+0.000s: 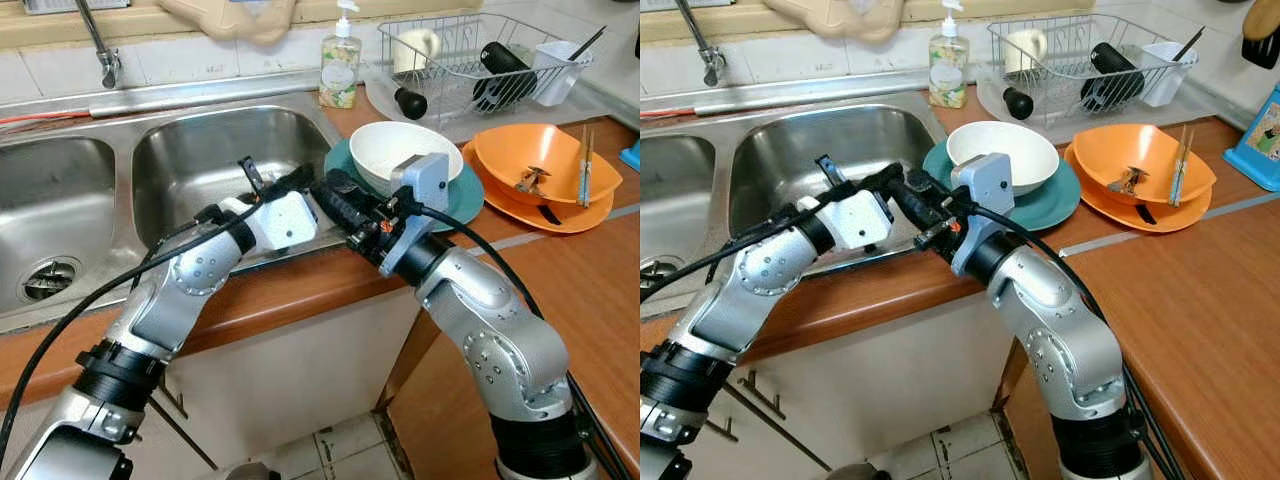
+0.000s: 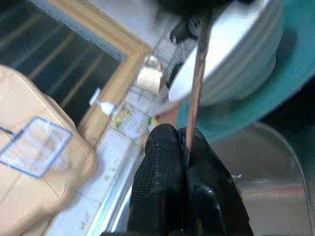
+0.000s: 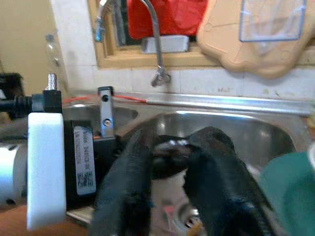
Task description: Kitchen organization
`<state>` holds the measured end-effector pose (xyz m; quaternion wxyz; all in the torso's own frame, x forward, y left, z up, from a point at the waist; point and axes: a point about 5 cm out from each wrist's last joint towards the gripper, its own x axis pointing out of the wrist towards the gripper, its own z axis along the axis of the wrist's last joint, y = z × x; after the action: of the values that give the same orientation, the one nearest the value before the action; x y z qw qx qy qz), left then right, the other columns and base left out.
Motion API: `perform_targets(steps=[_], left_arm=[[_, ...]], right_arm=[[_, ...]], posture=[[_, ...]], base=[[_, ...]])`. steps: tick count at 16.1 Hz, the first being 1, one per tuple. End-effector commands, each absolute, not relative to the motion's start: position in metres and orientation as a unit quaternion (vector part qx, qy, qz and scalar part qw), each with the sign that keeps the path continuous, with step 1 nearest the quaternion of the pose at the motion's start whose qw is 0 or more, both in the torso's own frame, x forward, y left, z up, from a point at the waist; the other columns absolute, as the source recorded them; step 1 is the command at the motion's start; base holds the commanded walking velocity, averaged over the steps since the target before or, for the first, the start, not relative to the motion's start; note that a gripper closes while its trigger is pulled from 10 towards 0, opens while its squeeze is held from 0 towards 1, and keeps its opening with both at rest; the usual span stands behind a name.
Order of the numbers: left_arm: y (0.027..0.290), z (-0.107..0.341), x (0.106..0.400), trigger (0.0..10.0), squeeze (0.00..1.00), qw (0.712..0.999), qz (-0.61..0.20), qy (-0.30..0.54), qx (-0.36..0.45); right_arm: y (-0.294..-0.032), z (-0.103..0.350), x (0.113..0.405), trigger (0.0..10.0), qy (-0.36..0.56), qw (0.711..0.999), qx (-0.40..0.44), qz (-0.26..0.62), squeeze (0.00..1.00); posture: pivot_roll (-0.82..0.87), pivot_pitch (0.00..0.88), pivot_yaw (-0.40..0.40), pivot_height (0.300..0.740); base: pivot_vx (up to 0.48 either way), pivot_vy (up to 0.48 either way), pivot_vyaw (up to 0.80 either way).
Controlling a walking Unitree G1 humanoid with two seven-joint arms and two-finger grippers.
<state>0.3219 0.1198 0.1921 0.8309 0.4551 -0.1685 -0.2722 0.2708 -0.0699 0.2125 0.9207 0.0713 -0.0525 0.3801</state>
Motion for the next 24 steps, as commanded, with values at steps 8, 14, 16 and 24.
perform_targets(steps=[8, 14, 16, 24], left_arm=[[0.168, 0.175, 0.373, 0.0, 0.0, 0.809, -0.244, -0.007, 0.535], [0.184, 0.131, 0.378, 10.0, 1.0, 0.776, -0.316, 0.184, 0.514], [0.187, 0.128, 0.378, 10.0, 1.0, 0.76, -0.317, 0.197, 0.532], [0.187, 0.143, 0.387, 10.0, 1.0, 0.803, -0.278, 0.144, 0.508]], right_arm=[[-0.088, 0.19, 0.278, 10.0, 0.014, 0.939, -0.023, 0.342, 0.0], [-0.082, 0.184, 0.274, 10.0, 0.029, 0.933, -0.045, 0.356, 0.0], [-0.082, 0.184, 0.274, 10.0, 0.029, 0.933, -0.05, 0.356, 0.0], [-0.095, 0.196, 0.292, 10.0, 0.003, 0.963, -0.012, 0.271, 0.63]], posture=[[-0.03, 0.0, 0.032, 0.74], [-0.03, 0.0, 0.037, 0.74], [-0.04, 0.0, 0.04, 0.74], [-0.03, 0.0, 0.038, 0.74]], base=[[0.0, 0.0, 0.0], [0.0, 0.0, 0.0], [0.0, 0.0, 0.0], [0.0, 0.0, 0.0]])
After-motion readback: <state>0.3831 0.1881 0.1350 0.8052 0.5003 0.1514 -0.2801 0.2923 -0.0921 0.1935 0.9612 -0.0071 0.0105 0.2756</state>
